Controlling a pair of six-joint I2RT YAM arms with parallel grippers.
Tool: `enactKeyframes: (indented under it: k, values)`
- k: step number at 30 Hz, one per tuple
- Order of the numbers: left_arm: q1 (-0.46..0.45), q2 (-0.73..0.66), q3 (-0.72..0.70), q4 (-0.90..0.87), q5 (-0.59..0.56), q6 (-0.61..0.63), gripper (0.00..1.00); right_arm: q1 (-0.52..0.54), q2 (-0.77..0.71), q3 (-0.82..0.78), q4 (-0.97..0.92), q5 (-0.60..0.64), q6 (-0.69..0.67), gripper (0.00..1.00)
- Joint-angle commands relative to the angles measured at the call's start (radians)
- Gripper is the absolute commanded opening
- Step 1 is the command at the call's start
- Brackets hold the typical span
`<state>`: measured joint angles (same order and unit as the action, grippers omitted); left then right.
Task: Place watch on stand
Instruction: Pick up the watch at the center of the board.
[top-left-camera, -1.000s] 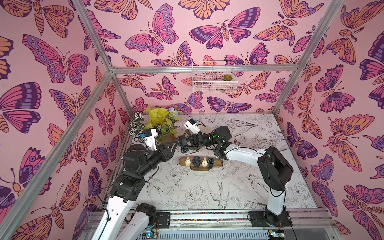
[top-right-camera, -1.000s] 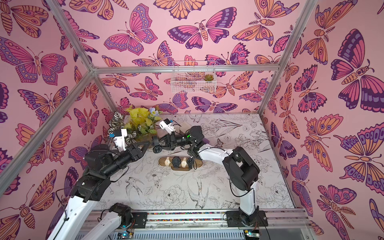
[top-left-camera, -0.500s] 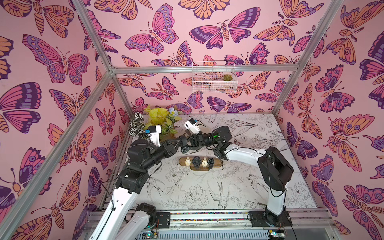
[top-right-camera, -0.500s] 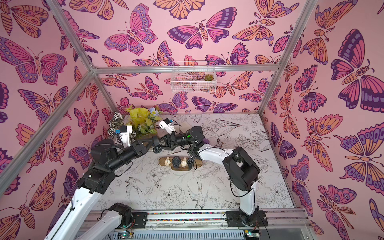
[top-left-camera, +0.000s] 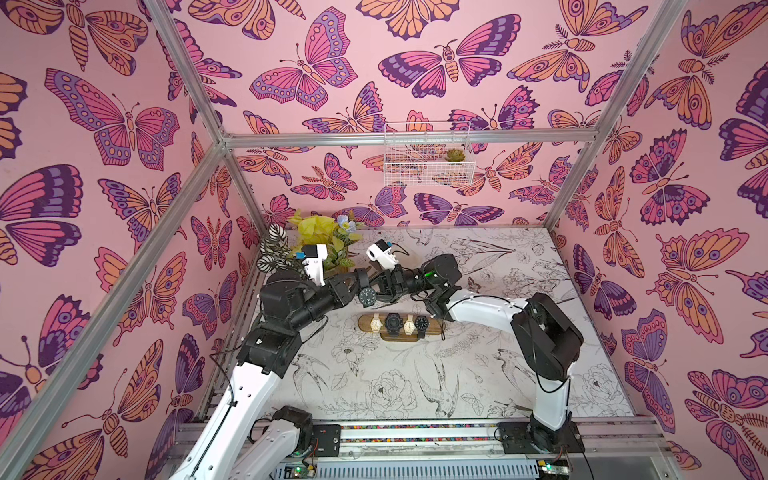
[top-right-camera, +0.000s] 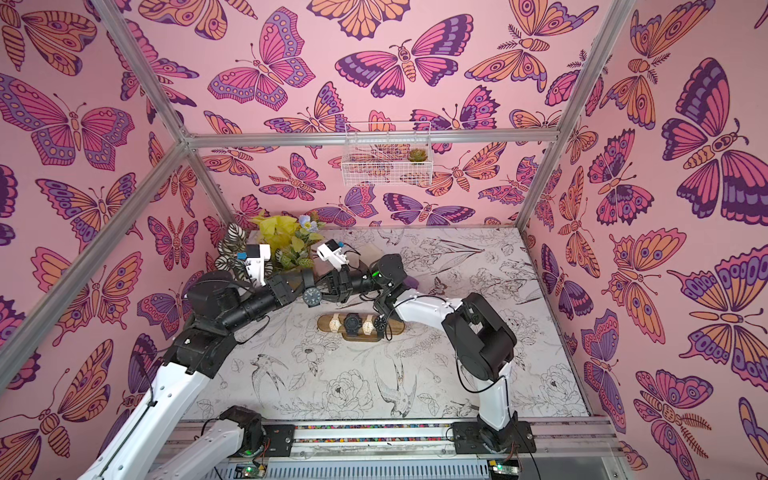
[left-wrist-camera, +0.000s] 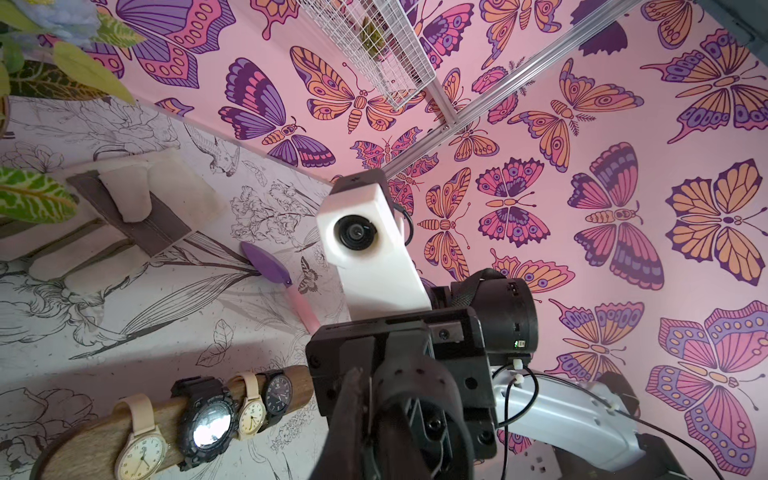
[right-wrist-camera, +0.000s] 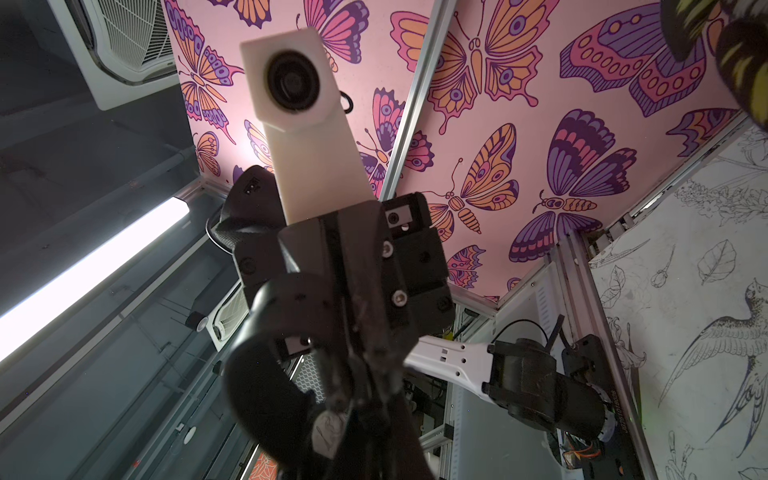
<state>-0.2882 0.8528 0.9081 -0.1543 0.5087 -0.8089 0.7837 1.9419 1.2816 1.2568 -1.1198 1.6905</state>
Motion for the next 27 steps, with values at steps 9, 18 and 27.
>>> enactKeyframes:
  k: [9, 18, 27]
  values:
    - [-0.003, 0.007, 0.086, -0.122, 0.000, 0.077, 0.00, -0.016, 0.014, -0.036, 0.025, -0.001, 0.011, 0.44]
    - [-0.004, 0.042, 0.161, -0.339, -0.080, 0.180, 0.00, -0.078, -0.145, -0.130, -0.717, 0.052, -0.544, 0.42]
    - [-0.021, 0.097, 0.253, -0.533, -0.231, 0.262, 0.00, -0.074, -0.340, 0.036, -1.627, 0.541, -1.134, 0.41]
